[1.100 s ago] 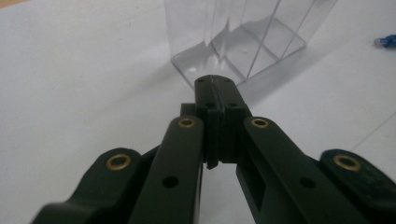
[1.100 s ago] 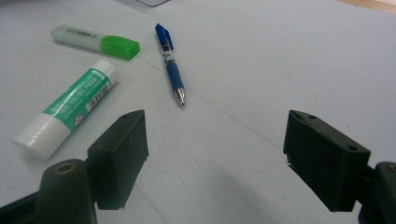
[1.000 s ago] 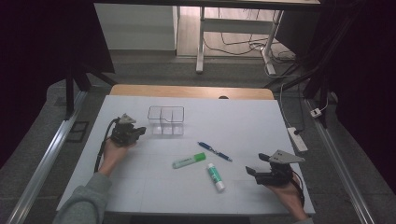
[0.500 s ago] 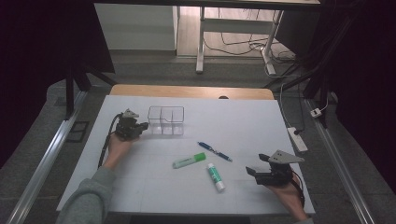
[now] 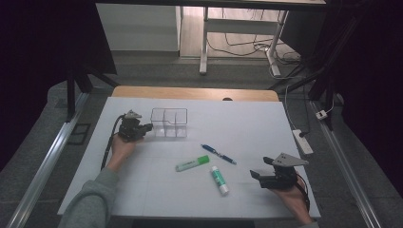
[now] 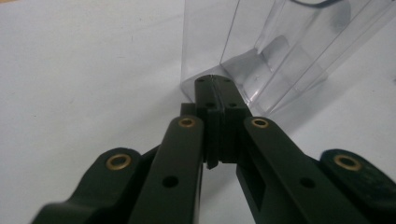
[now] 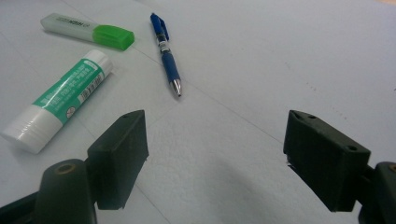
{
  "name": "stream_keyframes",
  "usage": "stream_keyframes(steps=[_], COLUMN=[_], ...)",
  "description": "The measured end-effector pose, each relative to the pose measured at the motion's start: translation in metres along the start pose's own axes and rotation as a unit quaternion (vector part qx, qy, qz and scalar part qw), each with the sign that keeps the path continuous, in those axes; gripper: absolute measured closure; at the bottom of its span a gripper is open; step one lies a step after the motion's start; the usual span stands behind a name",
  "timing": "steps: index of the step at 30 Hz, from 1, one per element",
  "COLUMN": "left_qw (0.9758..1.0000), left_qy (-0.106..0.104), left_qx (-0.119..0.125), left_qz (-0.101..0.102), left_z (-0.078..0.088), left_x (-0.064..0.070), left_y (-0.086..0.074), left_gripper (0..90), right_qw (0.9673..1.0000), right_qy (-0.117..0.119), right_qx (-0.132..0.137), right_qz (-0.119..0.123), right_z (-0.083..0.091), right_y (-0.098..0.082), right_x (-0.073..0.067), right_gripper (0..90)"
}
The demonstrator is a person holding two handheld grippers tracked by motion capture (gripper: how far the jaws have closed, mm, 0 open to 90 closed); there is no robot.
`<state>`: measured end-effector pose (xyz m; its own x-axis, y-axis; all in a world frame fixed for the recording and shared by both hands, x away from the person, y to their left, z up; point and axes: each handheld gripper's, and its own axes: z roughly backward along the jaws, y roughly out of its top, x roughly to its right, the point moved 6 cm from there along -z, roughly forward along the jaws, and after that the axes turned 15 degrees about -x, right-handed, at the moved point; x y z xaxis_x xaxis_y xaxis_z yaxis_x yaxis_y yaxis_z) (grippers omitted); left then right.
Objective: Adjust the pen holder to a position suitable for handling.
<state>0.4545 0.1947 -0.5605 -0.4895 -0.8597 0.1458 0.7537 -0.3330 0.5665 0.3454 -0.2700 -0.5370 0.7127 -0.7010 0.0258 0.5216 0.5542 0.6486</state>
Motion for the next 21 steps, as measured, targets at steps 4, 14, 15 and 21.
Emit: stream_keyframes(steps=[4,14,15,21], left_qw=[1.0000,0.9998,0.9998,0.9996], left_qy=[-0.002,-0.011,-0.012,-0.018], left_qx=[-0.001,-0.002,-0.002,0.000], left_qz=[-0.004,-0.016,-0.018,-0.023], left_z=[-0.002,-0.008,-0.010,-0.014], left_x=[0.003,0.012,0.014,0.019], left_y=[0.002,0.008,0.010,0.017], left_gripper=[88.4,88.3,88.3,88.3], right_qw=[1.0000,1.0000,1.0000,1.0000], right_qy=[0.001,0.003,0.002,0.002], right_qx=[0.001,-0.004,-0.004,-0.005], right_qz=[-0.001,0.000,0.000,0.000], right_z=[0.000,-0.001,-0.001,-0.001], right_y=[0.000,0.000,0.000,0.000], right_x=[0.000,-0.001,-0.001,-0.001], right_gripper=[21.7,21.7,21.7,21.7])
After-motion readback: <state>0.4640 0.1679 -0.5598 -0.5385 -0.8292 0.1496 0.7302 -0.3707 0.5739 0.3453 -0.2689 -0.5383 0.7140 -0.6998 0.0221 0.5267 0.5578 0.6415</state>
